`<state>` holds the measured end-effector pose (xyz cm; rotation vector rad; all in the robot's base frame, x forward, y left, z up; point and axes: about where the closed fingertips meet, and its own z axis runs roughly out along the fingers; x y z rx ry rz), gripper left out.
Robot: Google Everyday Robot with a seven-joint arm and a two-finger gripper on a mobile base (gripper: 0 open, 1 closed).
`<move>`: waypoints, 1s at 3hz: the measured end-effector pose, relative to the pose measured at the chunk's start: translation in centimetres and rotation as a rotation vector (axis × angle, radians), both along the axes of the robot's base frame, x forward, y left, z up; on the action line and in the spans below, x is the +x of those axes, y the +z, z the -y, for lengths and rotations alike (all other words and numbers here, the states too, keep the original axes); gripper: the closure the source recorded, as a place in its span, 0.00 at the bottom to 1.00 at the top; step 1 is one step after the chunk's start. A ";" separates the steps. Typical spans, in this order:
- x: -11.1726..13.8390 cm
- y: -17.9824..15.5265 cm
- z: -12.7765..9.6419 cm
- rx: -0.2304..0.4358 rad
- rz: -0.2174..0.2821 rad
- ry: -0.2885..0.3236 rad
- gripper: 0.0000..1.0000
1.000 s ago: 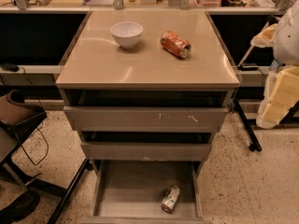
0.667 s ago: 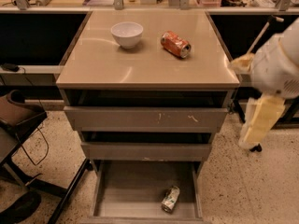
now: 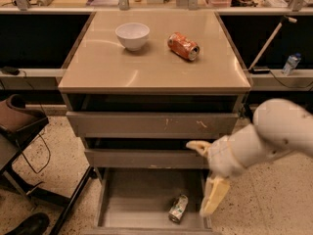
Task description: Pick 7up can from bottom drawer and place on counter
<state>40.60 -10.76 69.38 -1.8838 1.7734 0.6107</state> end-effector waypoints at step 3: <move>-4.3 -25.7 -4.5 0.072 -0.219 -0.107 0.00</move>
Offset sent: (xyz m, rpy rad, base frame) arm 0.0425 0.0458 -0.3906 0.0158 0.0627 -0.4306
